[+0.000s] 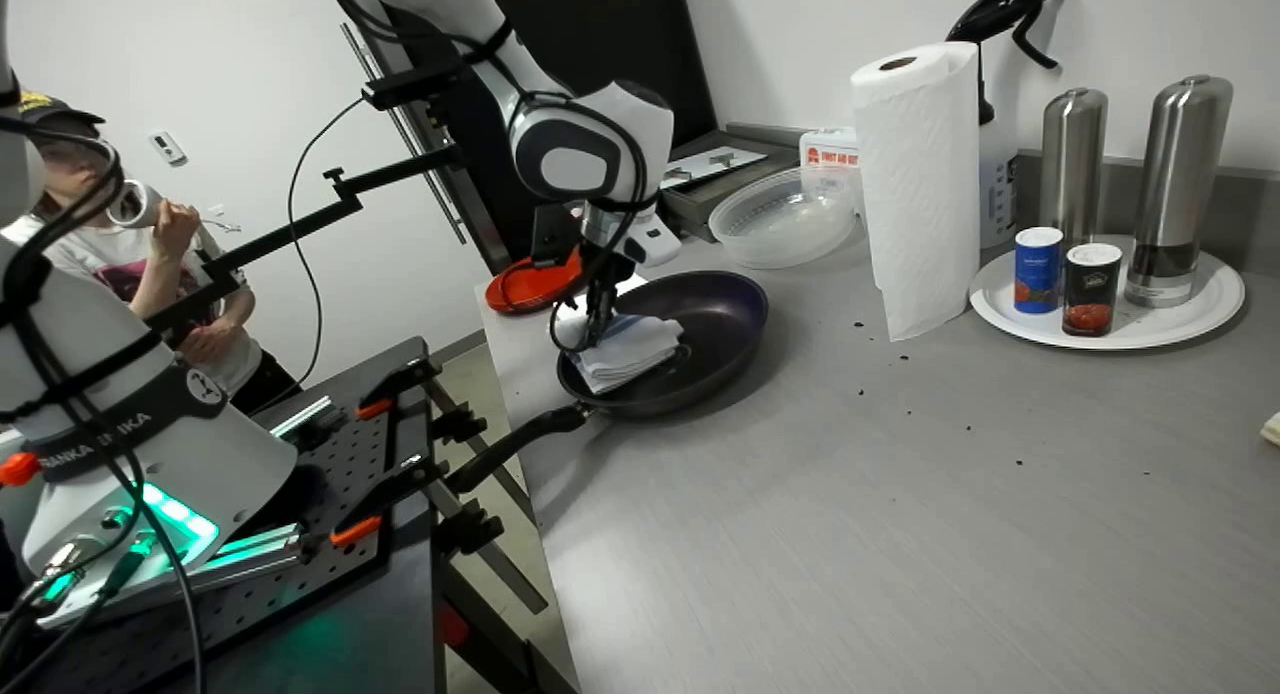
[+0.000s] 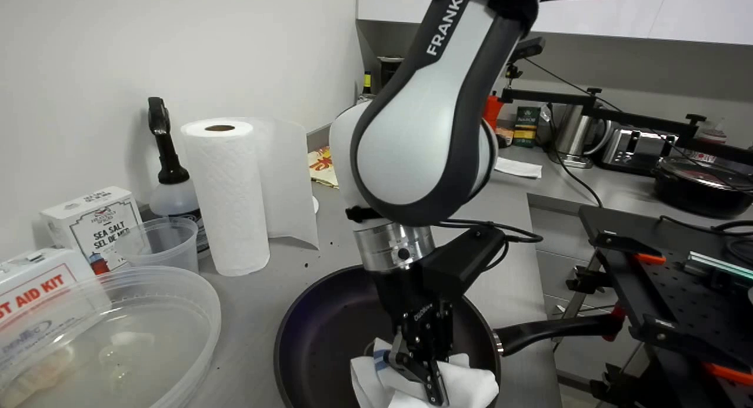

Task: Use the towel to wipe the pan

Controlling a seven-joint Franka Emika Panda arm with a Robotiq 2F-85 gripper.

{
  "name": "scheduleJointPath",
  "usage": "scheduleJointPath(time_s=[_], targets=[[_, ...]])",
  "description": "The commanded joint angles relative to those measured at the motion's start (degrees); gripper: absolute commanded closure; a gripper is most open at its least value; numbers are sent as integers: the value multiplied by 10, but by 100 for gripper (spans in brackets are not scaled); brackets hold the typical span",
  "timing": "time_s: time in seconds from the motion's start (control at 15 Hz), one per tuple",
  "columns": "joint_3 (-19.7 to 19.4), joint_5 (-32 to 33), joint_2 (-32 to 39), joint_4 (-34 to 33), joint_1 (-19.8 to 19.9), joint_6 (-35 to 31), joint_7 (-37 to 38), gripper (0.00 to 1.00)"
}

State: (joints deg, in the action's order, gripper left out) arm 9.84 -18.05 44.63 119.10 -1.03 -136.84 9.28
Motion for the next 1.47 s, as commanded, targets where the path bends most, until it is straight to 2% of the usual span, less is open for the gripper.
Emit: scheduleJointPath(time_s=[0.0, 0.4, 0.87, 1.27, 1.4], targets=[[3, -14, -23, -14, 18, 60, -34, 96], [-44, 4, -68, -9, 25, 35, -33, 96], [-149, 58, -92, -11, 39, -35, -4, 96], [-195, 71, -112, -14, 69, -71, 6, 96], [-209, 77, -106, -11, 69, -102, 19, 96]])
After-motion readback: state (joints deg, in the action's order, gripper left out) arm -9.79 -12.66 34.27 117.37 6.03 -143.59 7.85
